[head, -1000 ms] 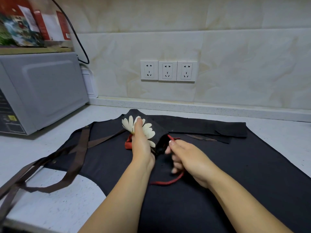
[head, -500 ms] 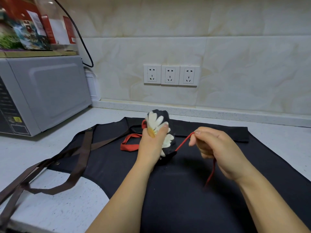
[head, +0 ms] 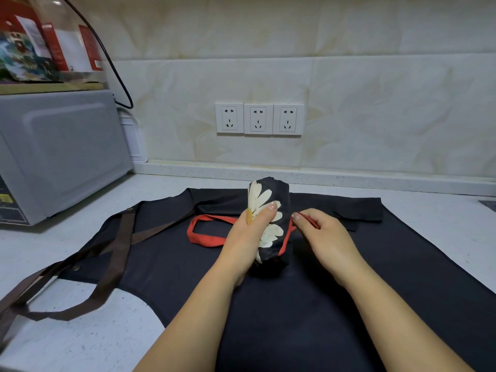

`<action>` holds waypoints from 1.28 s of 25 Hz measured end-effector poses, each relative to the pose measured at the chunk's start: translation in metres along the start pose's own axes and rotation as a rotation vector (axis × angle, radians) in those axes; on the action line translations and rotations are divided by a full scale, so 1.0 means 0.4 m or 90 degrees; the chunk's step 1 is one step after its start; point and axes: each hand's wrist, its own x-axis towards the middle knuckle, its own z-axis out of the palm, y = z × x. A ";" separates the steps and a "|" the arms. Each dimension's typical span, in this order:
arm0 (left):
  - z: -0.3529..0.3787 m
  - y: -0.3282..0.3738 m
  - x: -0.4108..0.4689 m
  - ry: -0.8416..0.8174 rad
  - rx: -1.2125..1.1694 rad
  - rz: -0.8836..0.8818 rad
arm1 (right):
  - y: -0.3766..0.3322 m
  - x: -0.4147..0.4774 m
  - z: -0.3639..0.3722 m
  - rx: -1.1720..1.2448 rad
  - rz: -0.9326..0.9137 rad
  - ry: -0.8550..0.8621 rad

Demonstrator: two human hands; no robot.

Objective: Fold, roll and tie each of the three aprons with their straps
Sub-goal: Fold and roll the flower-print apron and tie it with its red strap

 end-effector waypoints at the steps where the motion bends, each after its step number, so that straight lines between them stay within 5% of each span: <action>1: 0.001 0.002 -0.002 -0.002 0.012 0.006 | 0.000 -0.001 0.005 -0.005 -0.002 0.002; 10: -0.015 0.015 -0.021 -0.118 0.241 -0.039 | -0.025 -0.010 -0.011 0.104 -0.070 0.108; 16: 0.003 0.017 -0.025 -0.145 0.282 0.000 | -0.081 -0.046 -0.005 0.195 -0.149 0.013; 20: 0.009 0.024 0.003 -0.098 0.249 -0.113 | -0.038 0.010 -0.030 0.296 0.029 0.191; 24: -0.005 0.000 -0.006 -0.073 0.124 -0.134 | 0.015 0.014 0.002 0.226 0.235 -0.076; 29: 0.003 0.006 -0.009 -0.002 0.086 -0.111 | 0.028 0.010 0.015 0.452 0.159 -0.220; 32: 0.016 0.023 -0.010 0.008 0.039 -0.145 | 0.034 0.007 0.009 0.447 0.127 -0.260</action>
